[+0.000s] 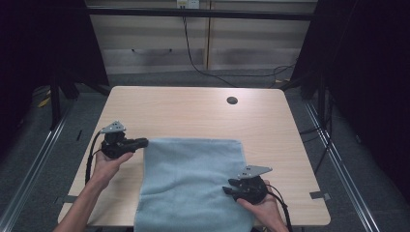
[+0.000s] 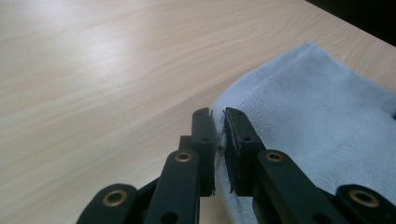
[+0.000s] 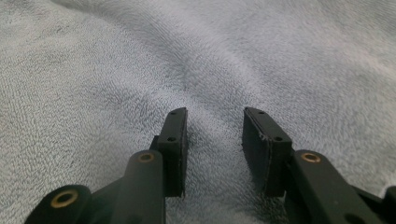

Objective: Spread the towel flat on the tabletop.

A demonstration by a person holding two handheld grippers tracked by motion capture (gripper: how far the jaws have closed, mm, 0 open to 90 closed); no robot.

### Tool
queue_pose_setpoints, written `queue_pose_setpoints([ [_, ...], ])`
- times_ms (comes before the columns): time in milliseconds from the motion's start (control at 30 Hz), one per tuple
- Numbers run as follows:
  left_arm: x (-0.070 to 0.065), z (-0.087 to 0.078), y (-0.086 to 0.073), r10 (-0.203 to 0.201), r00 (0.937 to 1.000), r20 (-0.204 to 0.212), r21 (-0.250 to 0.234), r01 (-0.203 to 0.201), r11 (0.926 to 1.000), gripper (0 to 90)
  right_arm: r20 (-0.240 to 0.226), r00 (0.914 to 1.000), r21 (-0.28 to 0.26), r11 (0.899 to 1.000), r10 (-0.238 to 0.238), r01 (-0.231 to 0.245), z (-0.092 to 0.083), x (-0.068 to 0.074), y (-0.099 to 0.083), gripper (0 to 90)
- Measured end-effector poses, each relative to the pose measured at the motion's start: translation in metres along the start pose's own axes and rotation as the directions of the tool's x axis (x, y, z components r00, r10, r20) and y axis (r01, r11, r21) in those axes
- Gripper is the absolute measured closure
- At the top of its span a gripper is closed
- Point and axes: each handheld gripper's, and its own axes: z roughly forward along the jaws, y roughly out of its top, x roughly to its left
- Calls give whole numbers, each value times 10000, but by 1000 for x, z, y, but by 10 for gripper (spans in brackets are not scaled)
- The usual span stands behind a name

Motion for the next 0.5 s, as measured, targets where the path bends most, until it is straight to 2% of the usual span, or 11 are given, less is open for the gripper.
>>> queue_pose_setpoints([
  [133,6,1,15,108,9998,-162,51,-107,9999,828,-29,10000,54,10000,-45,45,-2,1,-1,605],
  [167,9,4,17,-92,9999,-74,124,93,9999,825,-34,10000,69,10000,-41,42,-2,1,-1,588],
  [200,12,7,17,-256,9995,-157,242,260,9994,819,-53,10000,80,10000,-5,5,-2,1,-1,568],
  [300,13,12,10,-463,9989,-72,391,466,9982,784,-99,9999,25,10000,76,-76,-2,3,-1,544],
  [333,12,13,6,-523,9986,-104,362,527,9980,743,-110,9999,19,10000,89,-89,-2,3,-1,539],
  [433,10,6,-2,-452,9989,-82,407,455,9981,678,-79,9997,-331,9991,244,-246,-10,0,1,535],
  [500,5,-2,-5,-471,9988,-96,279,474,9985,638,108,9992,-576,9976,379,-372,-17,-2,3,530],
])
